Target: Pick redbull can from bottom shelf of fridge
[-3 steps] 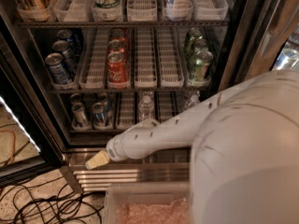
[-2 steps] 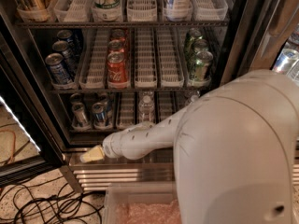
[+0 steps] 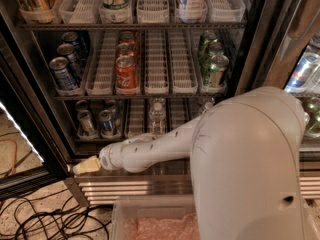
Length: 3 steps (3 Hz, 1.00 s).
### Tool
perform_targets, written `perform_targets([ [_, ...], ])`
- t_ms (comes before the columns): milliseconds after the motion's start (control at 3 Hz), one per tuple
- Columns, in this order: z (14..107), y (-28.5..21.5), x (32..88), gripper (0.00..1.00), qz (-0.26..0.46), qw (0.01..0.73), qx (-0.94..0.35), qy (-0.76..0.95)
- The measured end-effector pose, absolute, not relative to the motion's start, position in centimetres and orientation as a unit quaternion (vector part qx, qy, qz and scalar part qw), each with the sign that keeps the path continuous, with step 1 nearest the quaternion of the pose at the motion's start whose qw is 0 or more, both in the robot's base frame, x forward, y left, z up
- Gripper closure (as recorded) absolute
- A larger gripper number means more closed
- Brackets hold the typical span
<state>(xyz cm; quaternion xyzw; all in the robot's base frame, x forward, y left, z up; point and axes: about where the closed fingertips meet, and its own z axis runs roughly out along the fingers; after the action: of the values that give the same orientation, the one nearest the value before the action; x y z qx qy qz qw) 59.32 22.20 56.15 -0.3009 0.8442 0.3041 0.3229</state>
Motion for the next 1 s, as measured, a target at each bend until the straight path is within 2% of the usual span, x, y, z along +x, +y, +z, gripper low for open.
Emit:
perform_targets([
  [667,58.1,25.2,60.6,0.00,0.286,0.392,-0.343,0.804],
  [1000,58.8,26.4,60.8,0.07,0.274,0.419,-0.346,0.794],
])
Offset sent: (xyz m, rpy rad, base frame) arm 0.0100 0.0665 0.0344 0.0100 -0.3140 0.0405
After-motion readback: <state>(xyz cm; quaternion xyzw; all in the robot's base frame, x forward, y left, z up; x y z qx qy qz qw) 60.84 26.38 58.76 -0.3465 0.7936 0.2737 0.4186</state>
